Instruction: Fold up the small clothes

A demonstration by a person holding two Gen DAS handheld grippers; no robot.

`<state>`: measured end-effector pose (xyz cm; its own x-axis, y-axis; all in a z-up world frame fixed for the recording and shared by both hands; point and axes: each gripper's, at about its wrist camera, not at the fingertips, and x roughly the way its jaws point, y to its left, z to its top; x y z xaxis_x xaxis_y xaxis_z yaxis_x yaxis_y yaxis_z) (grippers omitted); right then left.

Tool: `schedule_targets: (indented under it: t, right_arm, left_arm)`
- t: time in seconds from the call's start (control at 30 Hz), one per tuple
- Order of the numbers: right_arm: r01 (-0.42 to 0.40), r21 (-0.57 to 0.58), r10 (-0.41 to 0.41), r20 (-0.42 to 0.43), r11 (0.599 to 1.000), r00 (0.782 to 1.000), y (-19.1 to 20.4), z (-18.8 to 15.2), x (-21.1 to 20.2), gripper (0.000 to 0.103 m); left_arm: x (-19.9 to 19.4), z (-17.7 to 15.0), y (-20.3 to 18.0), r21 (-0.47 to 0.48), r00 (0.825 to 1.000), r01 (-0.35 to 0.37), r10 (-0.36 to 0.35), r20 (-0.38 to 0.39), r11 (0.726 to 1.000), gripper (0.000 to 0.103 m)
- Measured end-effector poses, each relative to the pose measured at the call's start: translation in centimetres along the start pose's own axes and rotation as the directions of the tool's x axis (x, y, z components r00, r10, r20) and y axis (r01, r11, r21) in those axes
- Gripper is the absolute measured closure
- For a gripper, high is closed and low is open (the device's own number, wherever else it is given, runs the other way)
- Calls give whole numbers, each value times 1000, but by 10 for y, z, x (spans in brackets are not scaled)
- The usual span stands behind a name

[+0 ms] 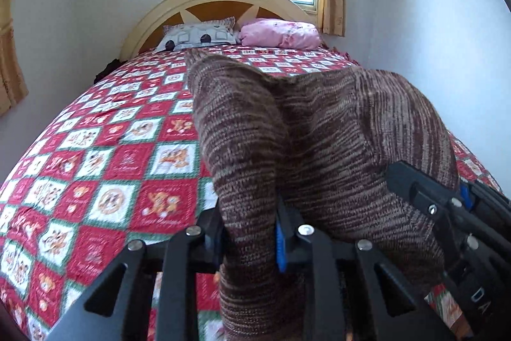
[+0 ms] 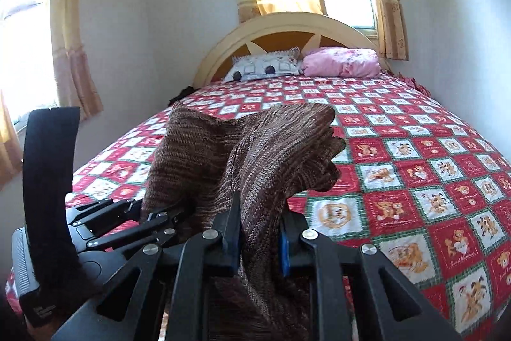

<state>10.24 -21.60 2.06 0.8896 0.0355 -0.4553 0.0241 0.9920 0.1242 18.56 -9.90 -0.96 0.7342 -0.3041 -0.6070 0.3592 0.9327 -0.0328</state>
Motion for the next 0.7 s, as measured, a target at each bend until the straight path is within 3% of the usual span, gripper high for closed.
schedule_targets:
  t: [0.4, 0.7]
  right_arm:
    - [-116, -1, 116, -1, 993, 993, 71, -14, -11, 84]
    - [-171, 0, 171, -27, 985, 985, 111, -23, 3, 84]
  left_arm:
    - [-47, -23, 56, -16, 993, -114, 115, 21, 993, 78]
    - [-57, -38, 98, -54, 987, -160, 161, 11, 986, 78]
